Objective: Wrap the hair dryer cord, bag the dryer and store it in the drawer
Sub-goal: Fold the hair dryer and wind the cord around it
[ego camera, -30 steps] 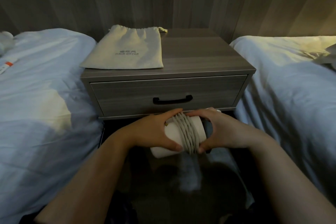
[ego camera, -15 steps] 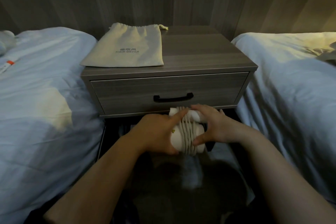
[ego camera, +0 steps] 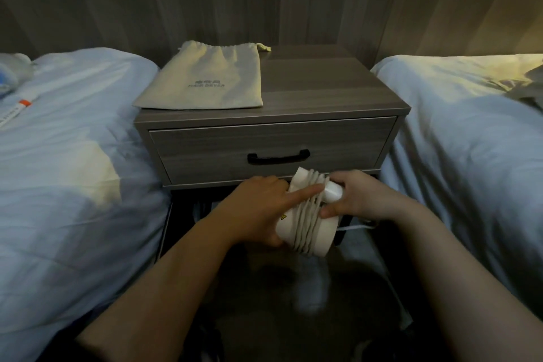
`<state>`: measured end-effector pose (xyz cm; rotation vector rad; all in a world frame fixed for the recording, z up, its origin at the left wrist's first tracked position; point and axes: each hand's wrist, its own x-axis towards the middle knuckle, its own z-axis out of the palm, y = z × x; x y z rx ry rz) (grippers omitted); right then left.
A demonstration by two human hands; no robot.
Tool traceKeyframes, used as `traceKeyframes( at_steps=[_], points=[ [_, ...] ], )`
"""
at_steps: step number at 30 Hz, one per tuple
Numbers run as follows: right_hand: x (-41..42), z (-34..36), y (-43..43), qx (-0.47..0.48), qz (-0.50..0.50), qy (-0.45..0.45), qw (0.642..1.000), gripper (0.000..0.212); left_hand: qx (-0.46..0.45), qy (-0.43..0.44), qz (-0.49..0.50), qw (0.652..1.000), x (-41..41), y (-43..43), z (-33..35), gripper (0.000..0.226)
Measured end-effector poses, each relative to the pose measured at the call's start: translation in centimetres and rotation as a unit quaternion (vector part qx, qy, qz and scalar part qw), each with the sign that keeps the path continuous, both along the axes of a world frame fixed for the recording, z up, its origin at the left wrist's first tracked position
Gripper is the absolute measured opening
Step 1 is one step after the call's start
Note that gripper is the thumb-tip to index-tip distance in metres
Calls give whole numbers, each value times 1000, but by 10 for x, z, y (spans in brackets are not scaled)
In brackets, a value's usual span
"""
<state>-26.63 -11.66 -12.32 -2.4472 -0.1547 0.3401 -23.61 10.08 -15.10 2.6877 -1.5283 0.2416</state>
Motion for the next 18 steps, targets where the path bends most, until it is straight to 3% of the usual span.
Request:
traceKeyframes(
  at_steps=[3,7,9,11,13,15,18],
  points=[
    [-8,5,-2,6,-46,-43,998,34,-15,-11,-8,1000,-2,-2,5,107],
    [-19,6,-4,76,-162,-85,980,27,-183,37,105,977,-8,4,17,101],
    [-22,8,-4,132,-214,-87,964,31,-300,165,169,924,-12,7,16,95],
    [-23,13,0,175,-251,-83,948,33,-442,338,188,810,-18,6,16,82],
    [-24,21,7,214,-263,-75,938,33,-519,435,199,709,-24,-3,23,79],
    [-24,33,15,241,-256,-69,933,27,-540,454,215,675,-26,-15,35,88],
    [-18,56,25,251,-238,-64,936,21,-565,406,234,679,-17,-20,60,93]
  ],
)
